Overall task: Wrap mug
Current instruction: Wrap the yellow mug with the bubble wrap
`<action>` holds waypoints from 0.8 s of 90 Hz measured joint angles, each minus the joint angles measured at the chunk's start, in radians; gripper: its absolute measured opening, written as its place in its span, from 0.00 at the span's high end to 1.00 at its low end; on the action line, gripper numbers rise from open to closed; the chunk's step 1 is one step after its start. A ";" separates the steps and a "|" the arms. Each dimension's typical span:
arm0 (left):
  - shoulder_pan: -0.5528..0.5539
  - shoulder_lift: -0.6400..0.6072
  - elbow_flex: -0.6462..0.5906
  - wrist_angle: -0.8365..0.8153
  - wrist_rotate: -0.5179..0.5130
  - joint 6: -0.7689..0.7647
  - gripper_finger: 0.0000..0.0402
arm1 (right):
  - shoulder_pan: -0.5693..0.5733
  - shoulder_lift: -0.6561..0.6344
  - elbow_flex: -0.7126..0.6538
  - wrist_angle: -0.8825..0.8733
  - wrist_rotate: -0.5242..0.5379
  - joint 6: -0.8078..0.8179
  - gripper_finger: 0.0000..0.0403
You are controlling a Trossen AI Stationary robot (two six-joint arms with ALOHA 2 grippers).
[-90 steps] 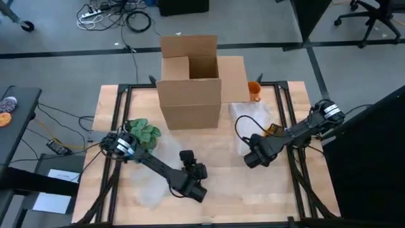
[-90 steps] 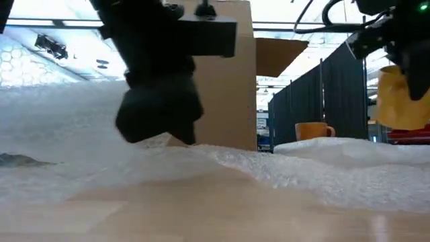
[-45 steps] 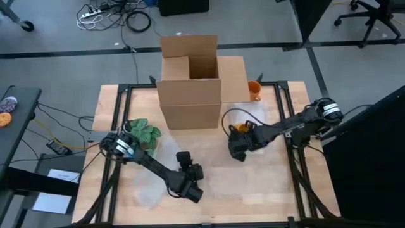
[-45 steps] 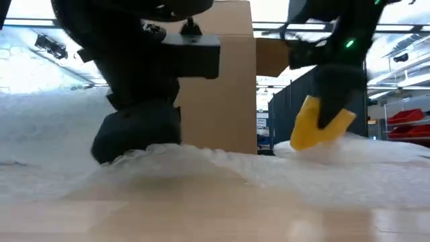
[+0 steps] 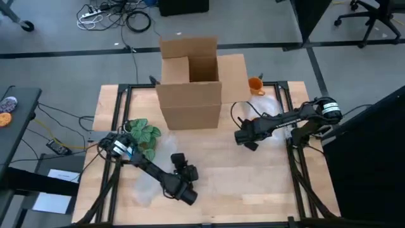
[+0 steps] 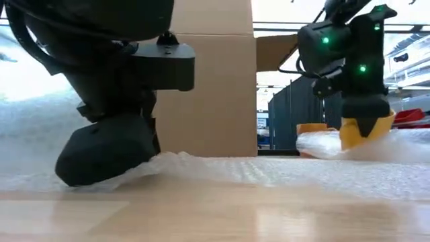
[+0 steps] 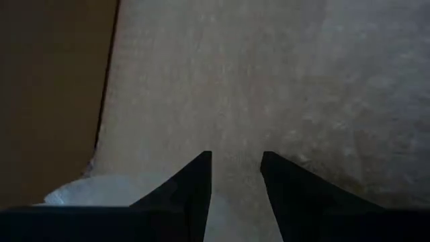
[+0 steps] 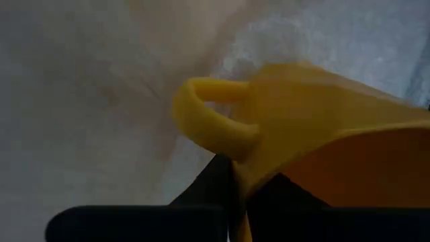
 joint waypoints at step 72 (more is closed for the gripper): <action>-0.008 -0.008 0.007 -0.009 0.016 0.035 0.70 | 0.033 0.001 0.067 0.545 0.000 -0.257 1.00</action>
